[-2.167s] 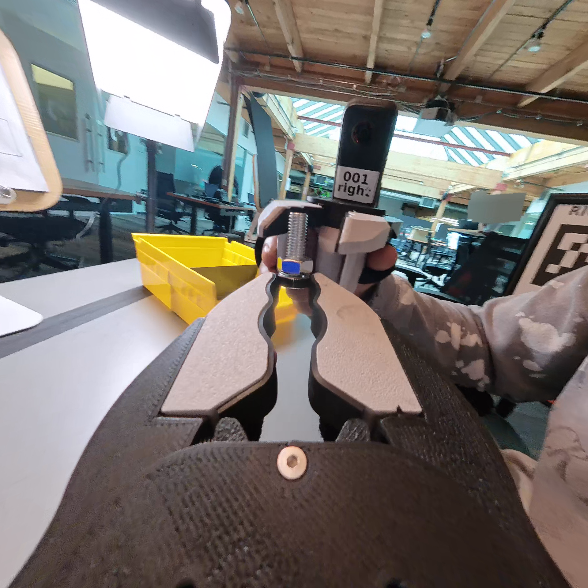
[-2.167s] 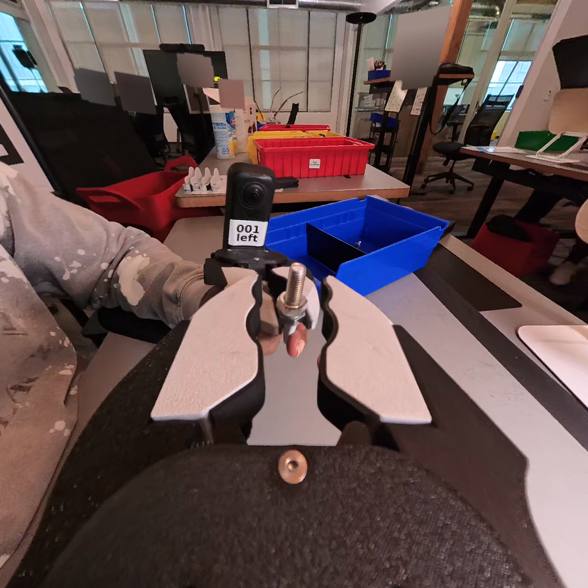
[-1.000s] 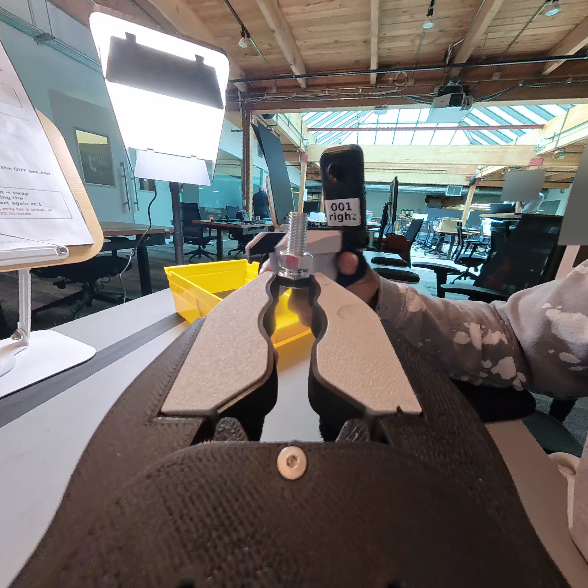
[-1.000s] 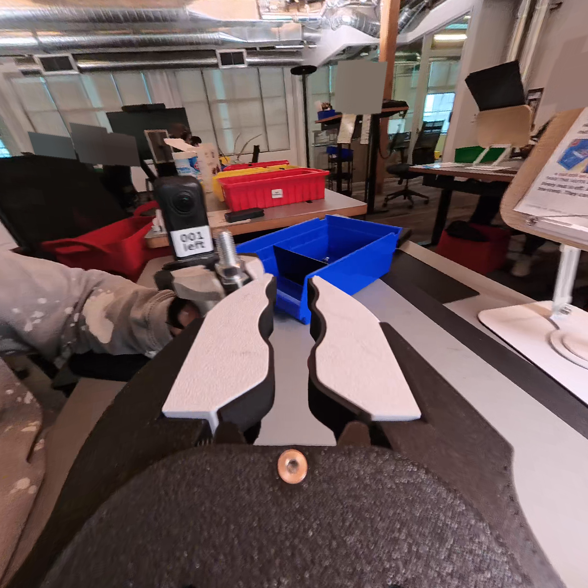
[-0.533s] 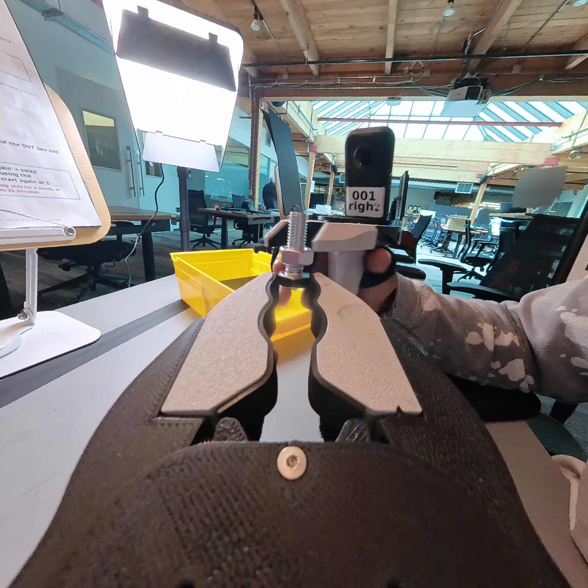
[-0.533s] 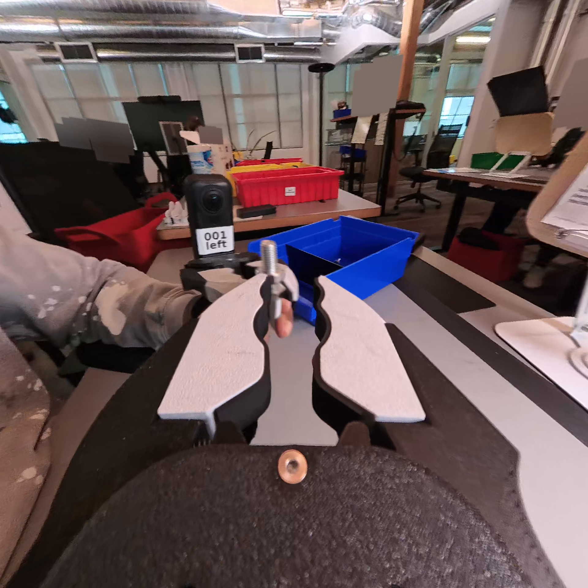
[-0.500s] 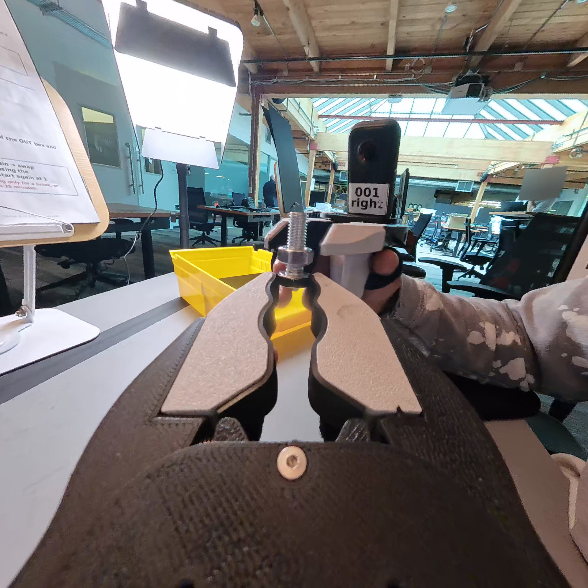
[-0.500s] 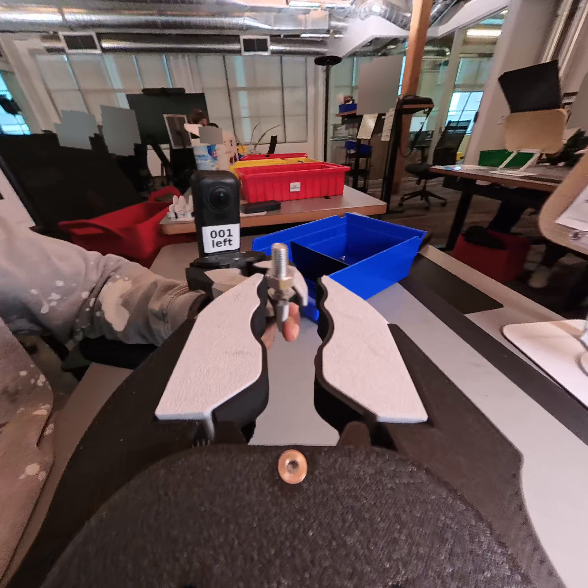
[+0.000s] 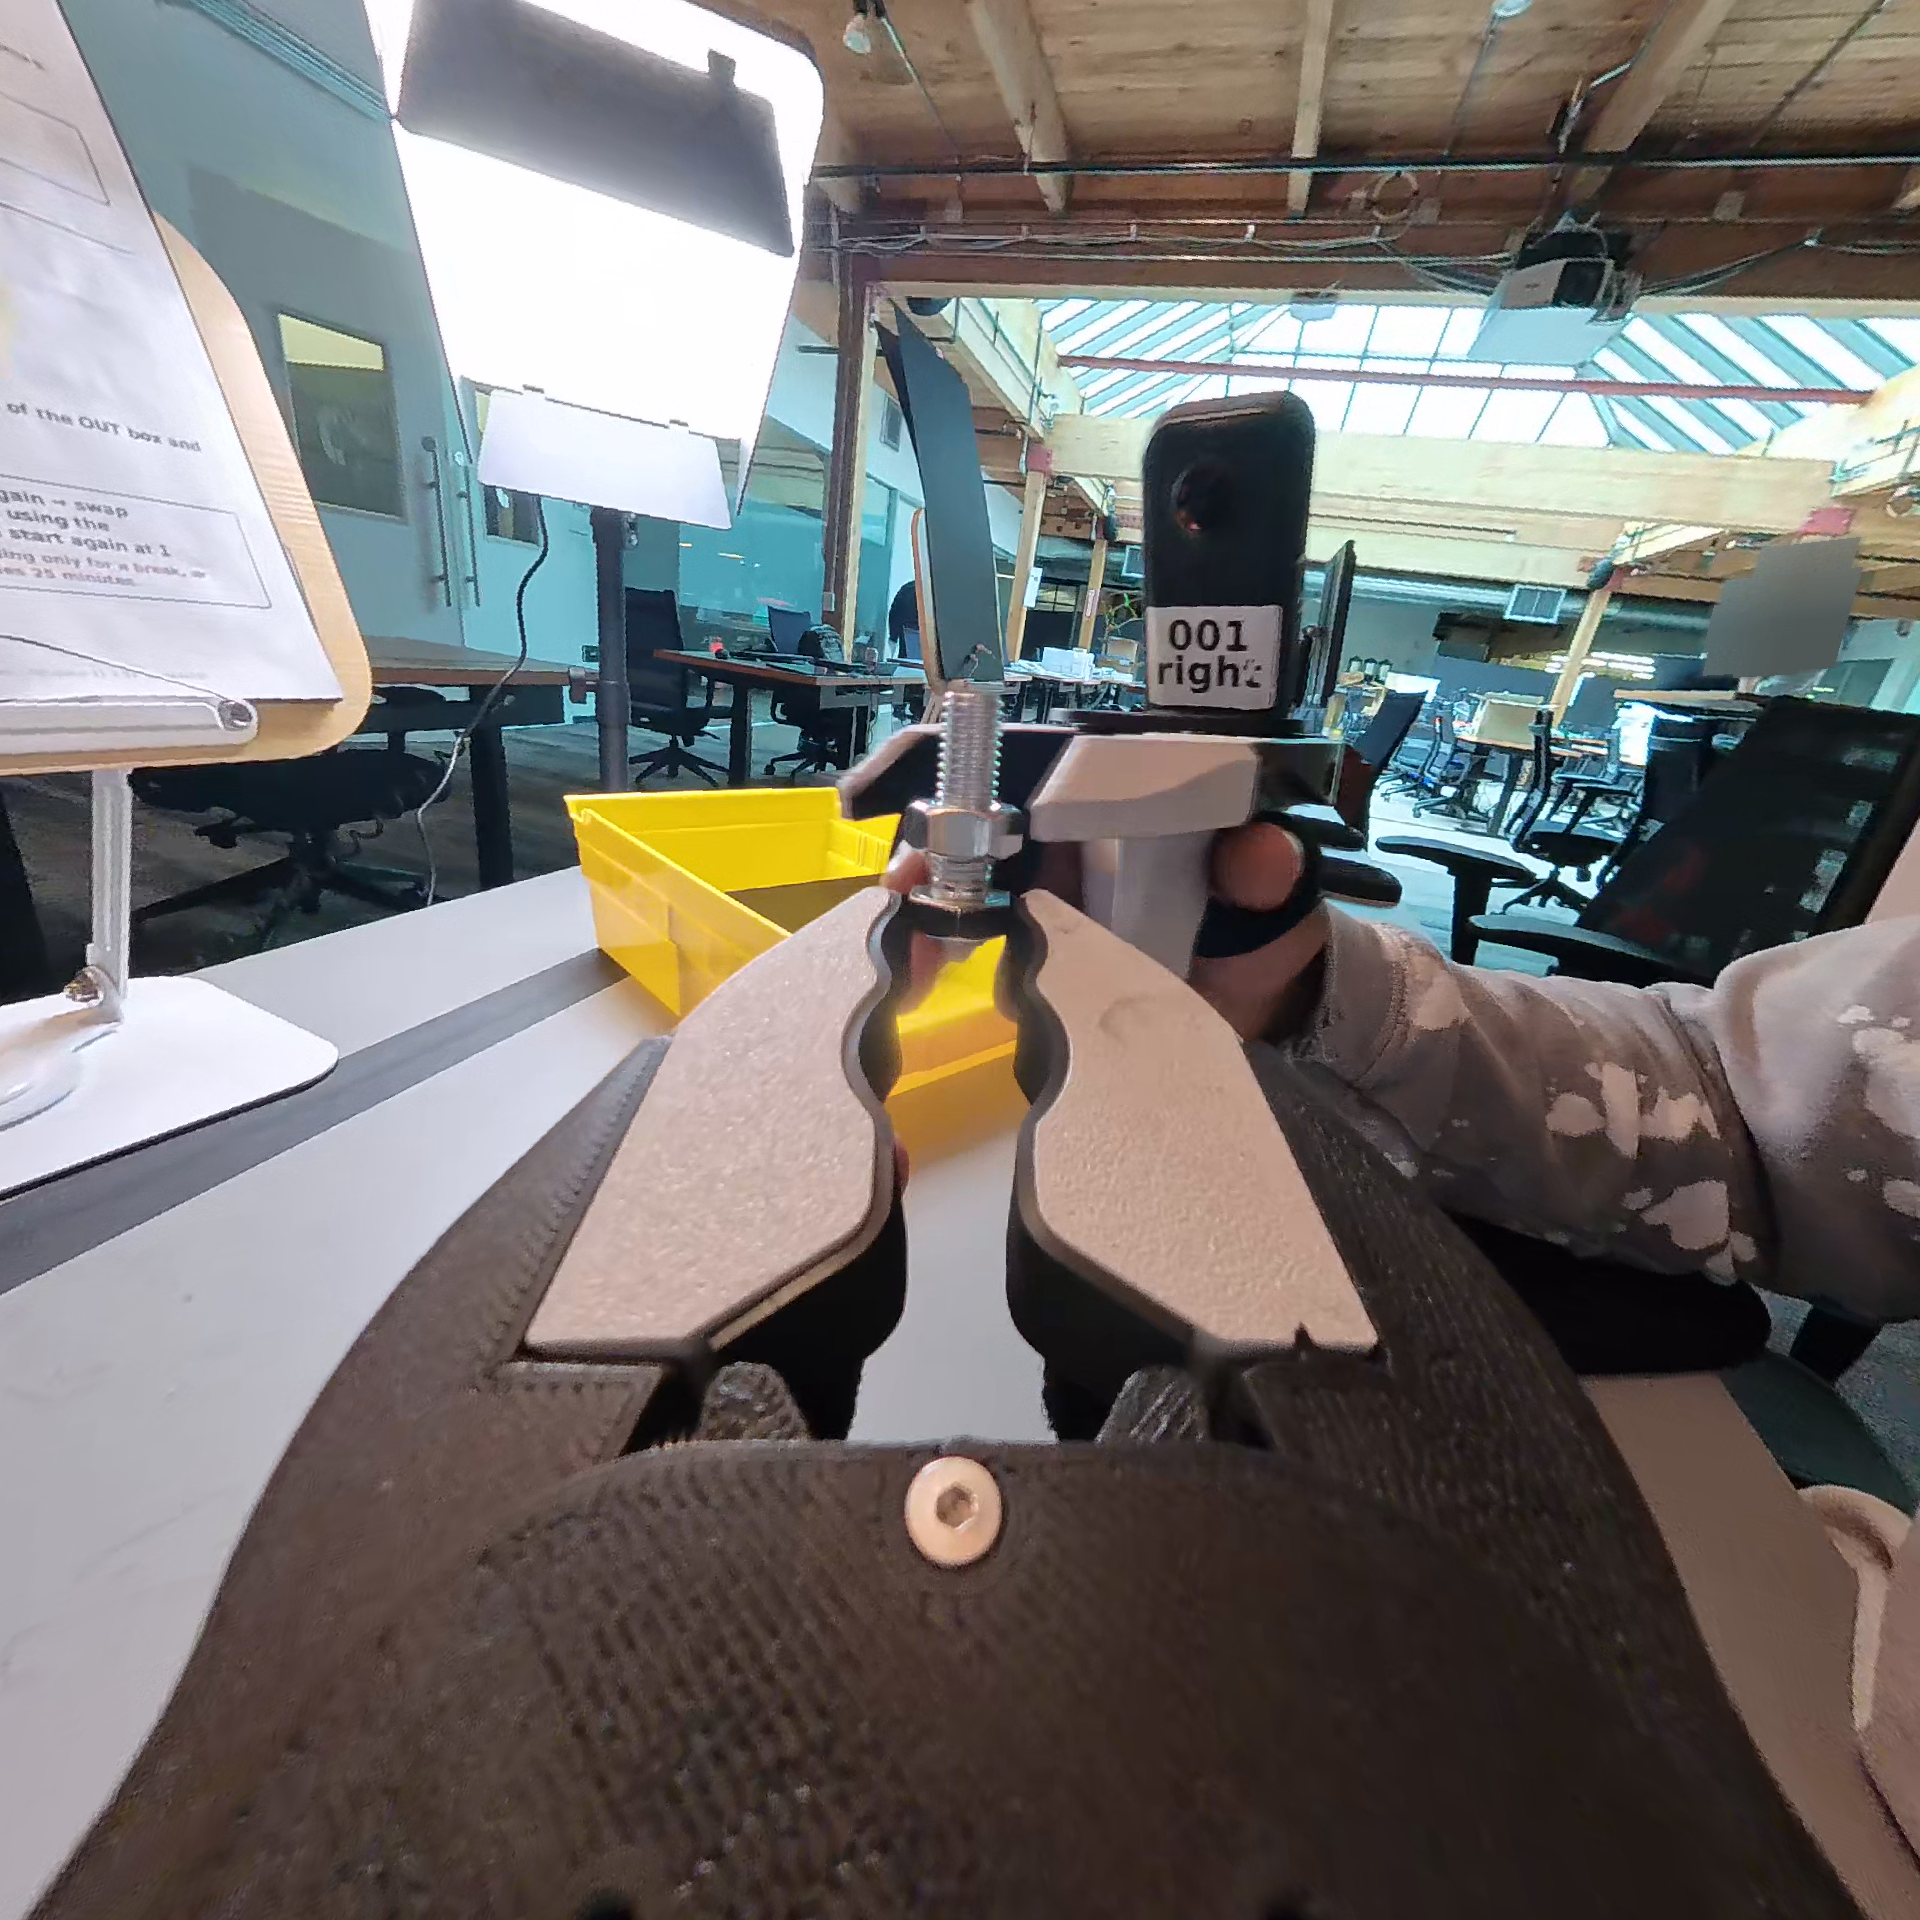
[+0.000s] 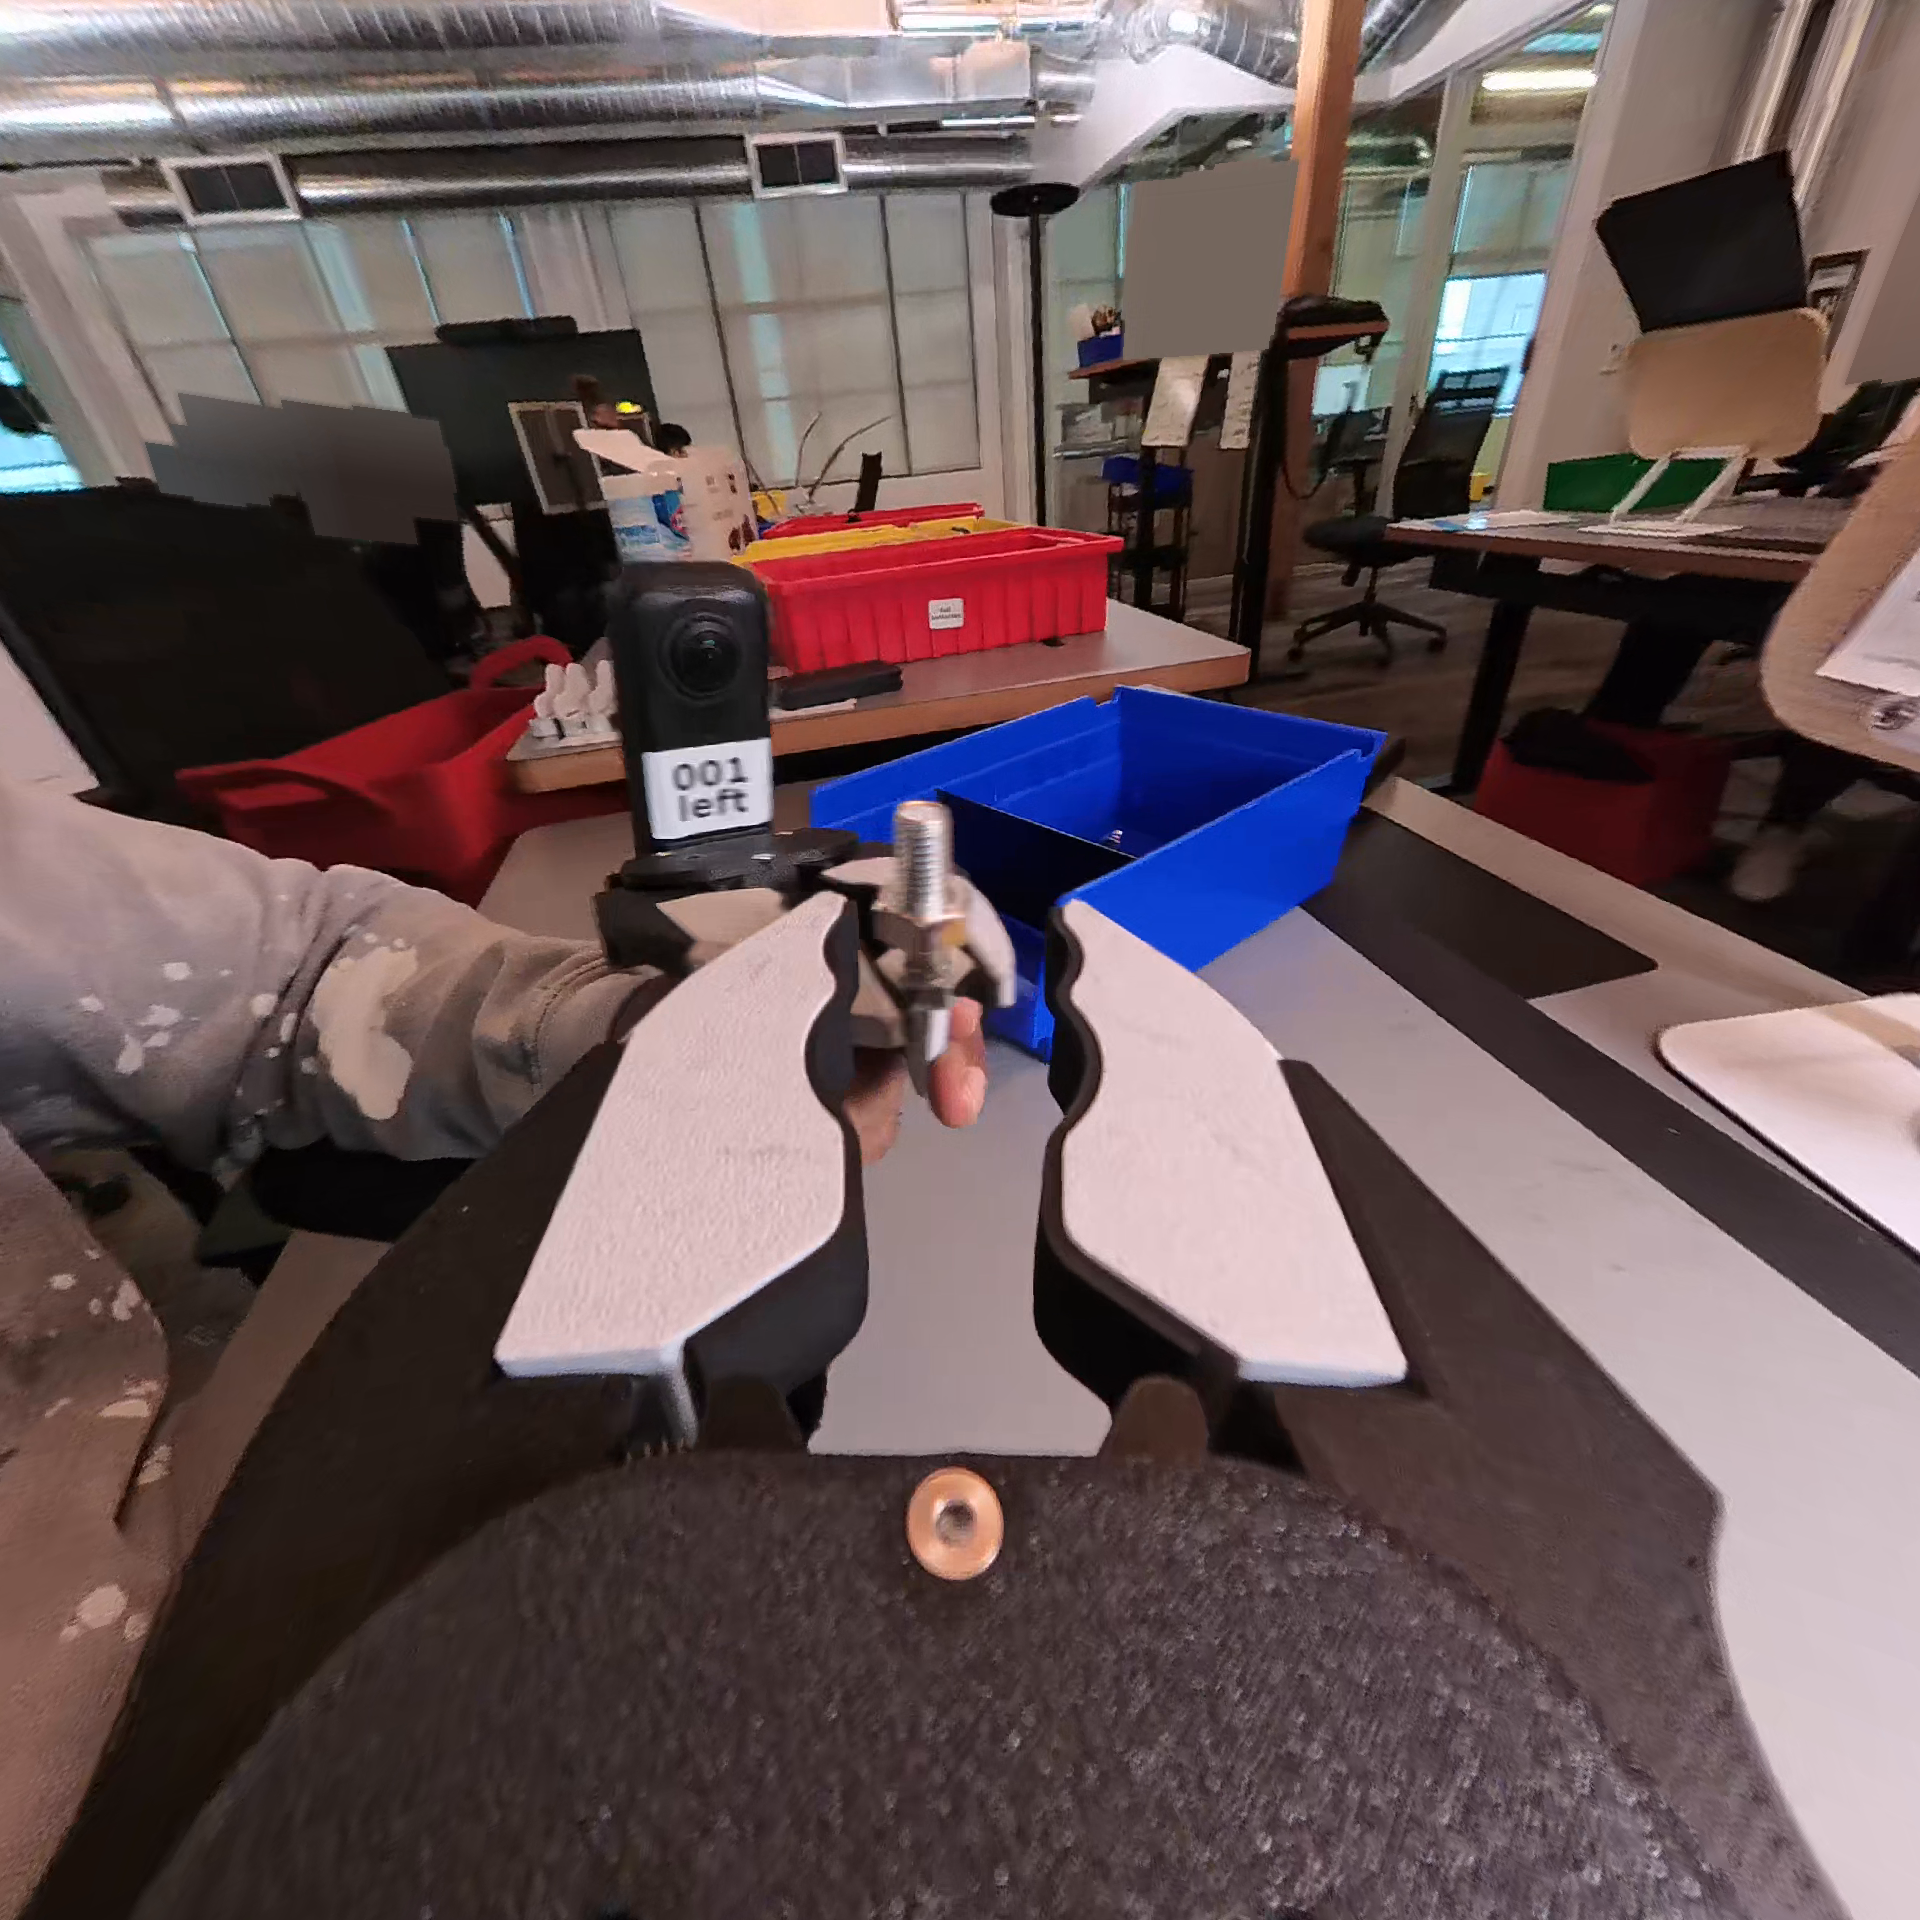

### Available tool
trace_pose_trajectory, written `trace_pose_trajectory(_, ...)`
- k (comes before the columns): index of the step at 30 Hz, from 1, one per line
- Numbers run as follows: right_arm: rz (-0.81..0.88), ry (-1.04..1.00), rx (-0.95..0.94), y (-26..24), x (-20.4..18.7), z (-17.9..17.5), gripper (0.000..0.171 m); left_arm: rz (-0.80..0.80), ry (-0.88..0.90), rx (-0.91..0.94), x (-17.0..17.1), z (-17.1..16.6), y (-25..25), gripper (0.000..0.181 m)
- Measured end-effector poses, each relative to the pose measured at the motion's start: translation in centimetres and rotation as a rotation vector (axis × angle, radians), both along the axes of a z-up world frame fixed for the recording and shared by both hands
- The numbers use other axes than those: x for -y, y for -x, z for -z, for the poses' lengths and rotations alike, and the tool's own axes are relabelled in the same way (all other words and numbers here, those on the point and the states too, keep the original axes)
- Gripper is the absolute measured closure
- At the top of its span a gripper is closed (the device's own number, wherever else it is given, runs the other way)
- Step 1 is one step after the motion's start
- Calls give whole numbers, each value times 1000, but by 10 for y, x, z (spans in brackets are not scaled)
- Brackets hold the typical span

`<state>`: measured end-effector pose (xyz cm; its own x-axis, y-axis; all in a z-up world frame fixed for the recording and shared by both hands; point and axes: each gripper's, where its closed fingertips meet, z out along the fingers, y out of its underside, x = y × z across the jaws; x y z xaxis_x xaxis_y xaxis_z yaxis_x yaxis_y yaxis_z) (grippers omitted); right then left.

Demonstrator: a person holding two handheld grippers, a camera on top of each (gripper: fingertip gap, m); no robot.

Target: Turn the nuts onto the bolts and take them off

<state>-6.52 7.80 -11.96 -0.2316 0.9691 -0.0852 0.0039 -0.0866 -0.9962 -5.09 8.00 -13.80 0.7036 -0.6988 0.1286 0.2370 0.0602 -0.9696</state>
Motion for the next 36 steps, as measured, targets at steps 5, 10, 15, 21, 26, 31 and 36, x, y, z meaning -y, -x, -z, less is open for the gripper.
trace_pose_trajectory(5,145,25,-15,-10,-38,-1,158,0,-25,6,4,-9,1,163)
trace_pose_trajectory(10,-9,16,-2,-3,0,-5,132,-2,3,4,1,-2,-1,163)
trace_pose_trajectory(15,133,39,-11,-6,-29,-4,161,9,-7,34,3,-8,4,163)
trace_pose_trajectory(21,29,37,-4,-7,-12,-8,135,2,-7,18,3,-8,3,163)
trace_pose_trajectory(26,22,39,2,-2,-6,-4,132,2,-4,17,4,-8,1,163)
trace_pose_trajectory(31,126,76,-19,-12,-35,-8,149,12,-12,15,5,-11,1,163)
trace_pose_trajectory(36,19,30,0,-2,-3,-8,132,11,-1,8,4,-6,-2,163)
